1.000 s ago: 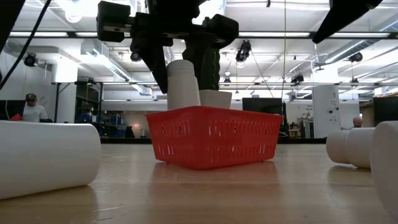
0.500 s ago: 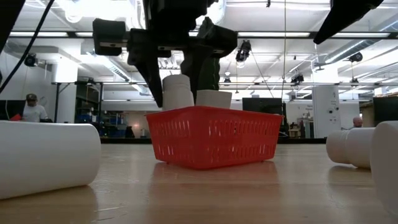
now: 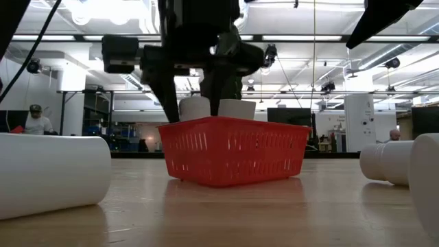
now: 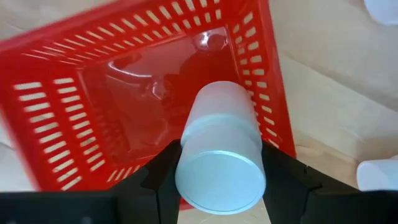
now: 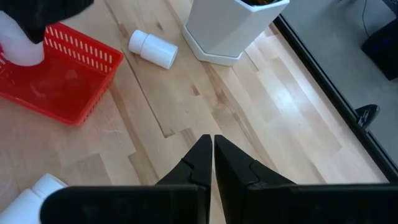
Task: Pick and place pill bottles into a basket
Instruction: Put the white pill bottle into the red bin
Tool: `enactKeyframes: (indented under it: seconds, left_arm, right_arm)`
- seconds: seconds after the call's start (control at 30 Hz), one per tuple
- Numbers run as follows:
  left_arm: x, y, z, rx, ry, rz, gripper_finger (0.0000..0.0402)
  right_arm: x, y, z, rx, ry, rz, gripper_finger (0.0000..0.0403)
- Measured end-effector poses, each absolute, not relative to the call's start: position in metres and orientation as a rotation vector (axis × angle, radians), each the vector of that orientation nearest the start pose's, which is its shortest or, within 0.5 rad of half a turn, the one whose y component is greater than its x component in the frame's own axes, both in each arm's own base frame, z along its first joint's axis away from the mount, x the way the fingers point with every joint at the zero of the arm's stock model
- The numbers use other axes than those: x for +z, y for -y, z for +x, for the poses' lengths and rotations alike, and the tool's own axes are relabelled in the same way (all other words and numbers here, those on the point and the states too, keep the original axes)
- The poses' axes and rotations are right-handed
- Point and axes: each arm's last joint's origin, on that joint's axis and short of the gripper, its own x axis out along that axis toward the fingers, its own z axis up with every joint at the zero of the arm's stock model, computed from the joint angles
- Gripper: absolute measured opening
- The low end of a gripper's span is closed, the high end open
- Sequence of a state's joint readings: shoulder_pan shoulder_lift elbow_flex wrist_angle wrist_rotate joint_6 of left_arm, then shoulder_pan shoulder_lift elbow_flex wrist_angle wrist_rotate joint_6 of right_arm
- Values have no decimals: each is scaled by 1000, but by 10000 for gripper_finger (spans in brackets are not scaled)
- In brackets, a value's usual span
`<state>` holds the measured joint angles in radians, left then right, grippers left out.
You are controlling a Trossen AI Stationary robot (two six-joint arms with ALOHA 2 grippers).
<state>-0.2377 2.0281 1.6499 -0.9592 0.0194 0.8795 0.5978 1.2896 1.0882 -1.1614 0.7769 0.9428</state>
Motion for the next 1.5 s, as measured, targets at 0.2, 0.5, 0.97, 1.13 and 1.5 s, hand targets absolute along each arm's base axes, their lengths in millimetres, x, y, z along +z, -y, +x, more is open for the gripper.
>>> enactKeyframes:
  seconds: [0.2,0.5,0.97,1.13,1.5]
  left_arm:
    - [206,97,398,-789,-1176,890,155]
    - [207,98,397,-783,-1177,889,187]
    - [207,100,396,-786,-1176,890,192]
    - [207,100,396,-766,-1187,863,193]
    - [207,101,396,-768,-1186,861,193]
  right_arm:
    - [280,-105,191,-592,-841,-10,8]
    - [280,-105,191,-592,-841,-10,8]
    - [280,-105,191,-592,-841,-10,8]
    - [280,-105,191,-592,-841,-10,8]
    - [280,-105,191,-592,-841,-10,8]
